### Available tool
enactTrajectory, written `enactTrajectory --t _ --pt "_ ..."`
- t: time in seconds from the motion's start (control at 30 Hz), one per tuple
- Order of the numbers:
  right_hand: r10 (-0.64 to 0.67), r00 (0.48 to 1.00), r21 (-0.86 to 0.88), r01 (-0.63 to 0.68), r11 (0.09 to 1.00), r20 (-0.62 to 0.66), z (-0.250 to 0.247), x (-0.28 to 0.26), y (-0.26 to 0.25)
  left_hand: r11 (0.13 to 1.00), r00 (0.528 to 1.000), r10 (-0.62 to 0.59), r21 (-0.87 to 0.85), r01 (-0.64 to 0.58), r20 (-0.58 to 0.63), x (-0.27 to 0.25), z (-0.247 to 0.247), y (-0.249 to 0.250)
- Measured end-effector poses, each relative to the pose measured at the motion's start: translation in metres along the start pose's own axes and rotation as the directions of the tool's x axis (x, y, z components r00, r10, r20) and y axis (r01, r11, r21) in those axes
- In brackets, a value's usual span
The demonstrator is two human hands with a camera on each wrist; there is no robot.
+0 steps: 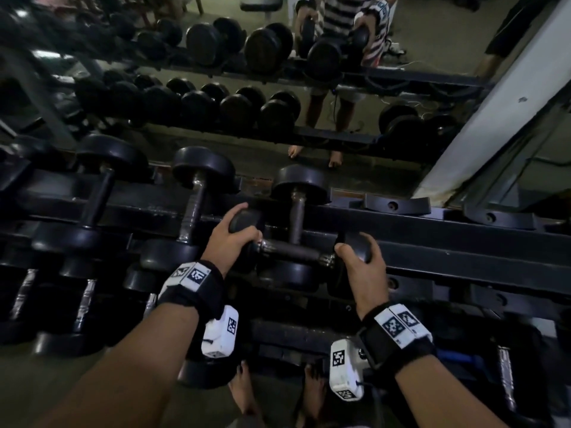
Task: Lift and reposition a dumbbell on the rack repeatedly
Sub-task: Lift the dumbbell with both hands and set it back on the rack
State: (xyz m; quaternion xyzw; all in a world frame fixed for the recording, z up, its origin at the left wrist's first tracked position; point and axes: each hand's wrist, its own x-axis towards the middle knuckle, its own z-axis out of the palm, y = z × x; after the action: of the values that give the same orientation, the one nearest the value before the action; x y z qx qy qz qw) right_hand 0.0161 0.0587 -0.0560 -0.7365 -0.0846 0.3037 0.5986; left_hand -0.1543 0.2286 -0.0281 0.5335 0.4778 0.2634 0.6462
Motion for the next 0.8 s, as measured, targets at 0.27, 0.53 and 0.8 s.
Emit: enactTrajectory --t 0.27,0.53,0.8 --pt "0.012 1.000 -0.062 -0.011 0.998 0.010 -0.005 -0.003 -0.002 0.992 0.998 0.021 0.122 -0.013 -0.063 -0.007 0.003 0.006" --pt "0.031 0.999 -0.166 -0.029 0.986 0.010 -0.005 -0.012 -0.021 0.968 0.998 0.056 0.245 -0.053 -0.004 -0.024 -0.013 0.013" --pt "-0.252 0.967 -0.431 0.219 0.875 -0.021 0.033 -0.051 -0.090 0.959 0.957 0.204 0.237 -0.154 -0.204 -0.053 -0.086 0.026"
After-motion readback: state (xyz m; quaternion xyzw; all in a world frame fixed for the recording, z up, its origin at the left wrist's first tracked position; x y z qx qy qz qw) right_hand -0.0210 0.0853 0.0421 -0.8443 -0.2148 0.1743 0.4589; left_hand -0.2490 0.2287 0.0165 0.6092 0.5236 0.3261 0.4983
